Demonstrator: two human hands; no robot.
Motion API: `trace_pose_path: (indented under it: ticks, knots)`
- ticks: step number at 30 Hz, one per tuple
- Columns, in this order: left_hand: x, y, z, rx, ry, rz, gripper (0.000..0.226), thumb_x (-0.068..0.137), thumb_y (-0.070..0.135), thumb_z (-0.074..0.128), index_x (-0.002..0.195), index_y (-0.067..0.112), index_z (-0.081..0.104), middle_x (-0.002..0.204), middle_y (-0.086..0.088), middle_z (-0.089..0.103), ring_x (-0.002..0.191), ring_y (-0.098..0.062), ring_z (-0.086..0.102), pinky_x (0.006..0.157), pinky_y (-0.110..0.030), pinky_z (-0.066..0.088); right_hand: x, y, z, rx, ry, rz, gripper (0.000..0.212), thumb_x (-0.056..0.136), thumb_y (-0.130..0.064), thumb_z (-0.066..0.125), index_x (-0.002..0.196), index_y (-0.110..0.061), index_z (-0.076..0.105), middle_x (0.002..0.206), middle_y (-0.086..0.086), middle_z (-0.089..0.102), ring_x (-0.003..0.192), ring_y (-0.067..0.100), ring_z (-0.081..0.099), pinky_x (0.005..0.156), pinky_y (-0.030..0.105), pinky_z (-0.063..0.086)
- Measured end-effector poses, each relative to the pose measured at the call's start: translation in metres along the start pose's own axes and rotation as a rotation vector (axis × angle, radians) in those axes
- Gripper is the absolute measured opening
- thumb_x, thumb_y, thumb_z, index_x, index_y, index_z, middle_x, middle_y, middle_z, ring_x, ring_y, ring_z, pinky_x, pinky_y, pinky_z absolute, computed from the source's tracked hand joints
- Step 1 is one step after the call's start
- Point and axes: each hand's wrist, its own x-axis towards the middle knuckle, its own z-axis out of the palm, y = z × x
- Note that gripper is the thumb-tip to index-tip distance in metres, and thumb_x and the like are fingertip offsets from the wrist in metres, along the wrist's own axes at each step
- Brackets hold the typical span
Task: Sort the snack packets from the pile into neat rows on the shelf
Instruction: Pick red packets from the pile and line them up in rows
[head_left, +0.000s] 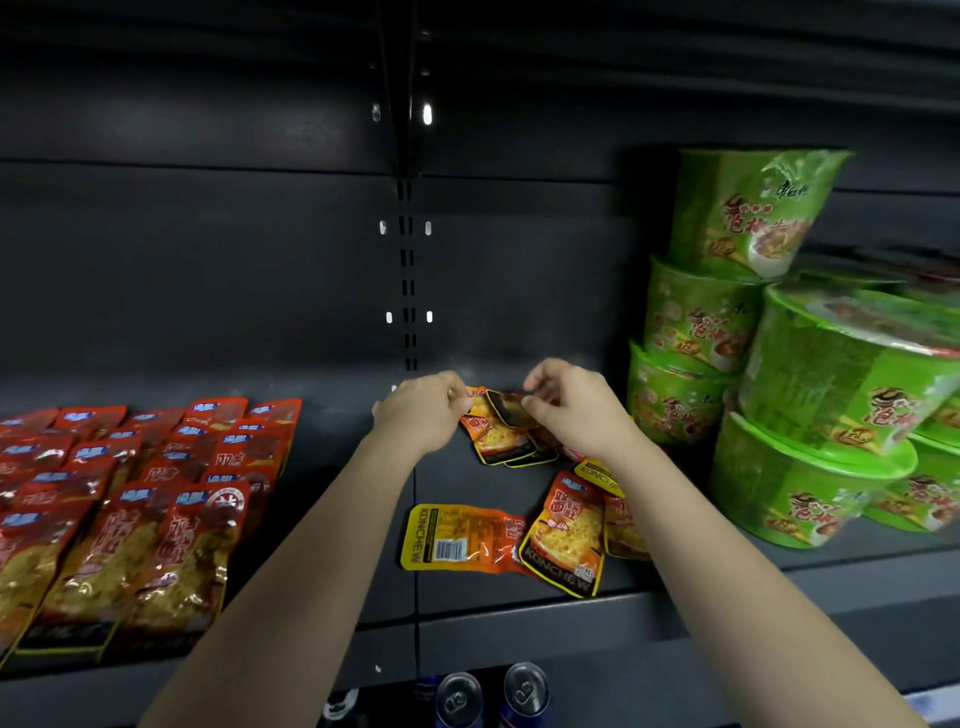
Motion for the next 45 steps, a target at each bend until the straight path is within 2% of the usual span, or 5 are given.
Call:
trace_pose_path:
  ticks: [12, 17, 27, 38, 45]
  knots:
    - [0.000, 0.002, -0.005, -0.544, 0.371, -0.010, 0.019, 0.076, 0.026, 0.080, 0.088, 0.016, 0.068, 0.074, 0.001, 0.067, 0.074, -0.005, 0.061, 0.061, -0.013, 0.043, -0.001, 0.003, -0.002, 0.024, -0.005, -0.022, 0.009, 0.086, -0.020, 0.067, 0.092, -0.020, 0.060, 0.087, -0.002, 0.068, 0.083, 0.013, 0.064, 0.069, 0.018, 0.043]
    - [-0.006, 0.004, -0.020, -0.636, 0.517, 0.074, 0.011, 0.078, 0.009, 0.074, 0.078, 0.018, 0.068, 0.065, 0.001, 0.066, 0.066, -0.011, 0.063, 0.061, -0.016, 0.046, 0.001, 0.001, -0.003, 0.141, -0.010, -0.017, 0.011, 0.087, -0.026, 0.068, 0.095, -0.021, 0.062, 0.088, -0.006, 0.067, 0.083, 0.008, 0.063, 0.064, 0.014, 0.047]
    - [-0.013, 0.018, -0.026, -0.850, 0.331, 0.237, 0.019, 0.079, 0.011, 0.075, 0.076, 0.028, 0.066, 0.079, 0.004, 0.065, 0.074, -0.016, 0.070, 0.069, -0.029, 0.054, 0.003, -0.016, -0.006, 0.502, -0.124, -0.015, 0.038, 0.085, -0.029, 0.072, 0.118, -0.020, 0.055, 0.107, -0.002, 0.070, 0.096, 0.013, 0.068, 0.089, 0.040, 0.055]
    - [-0.007, 0.021, -0.009, -0.654, 0.257, 0.164, 0.018, 0.081, 0.011, 0.073, 0.083, 0.021, 0.057, 0.080, 0.003, 0.066, 0.070, -0.010, 0.065, 0.066, -0.026, 0.049, 0.008, 0.000, -0.005, 0.262, -0.005, 0.022, 0.020, 0.085, -0.027, 0.071, 0.099, -0.018, 0.059, 0.091, -0.002, 0.070, 0.085, 0.015, 0.067, 0.082, 0.040, 0.054]
    - [0.011, 0.016, 0.016, -0.018, -0.010, 0.006, 0.044, 0.085, 0.045, 0.065, 0.112, 0.015, 0.047, 0.115, -0.007, 0.060, 0.111, -0.028, 0.053, 0.090, -0.039, 0.045, 0.008, 0.012, -0.009, 0.036, 0.038, -0.015, 0.021, 0.091, -0.032, 0.063, 0.094, -0.013, 0.053, 0.086, 0.000, 0.064, 0.079, 0.017, 0.061, 0.066, 0.031, 0.046]
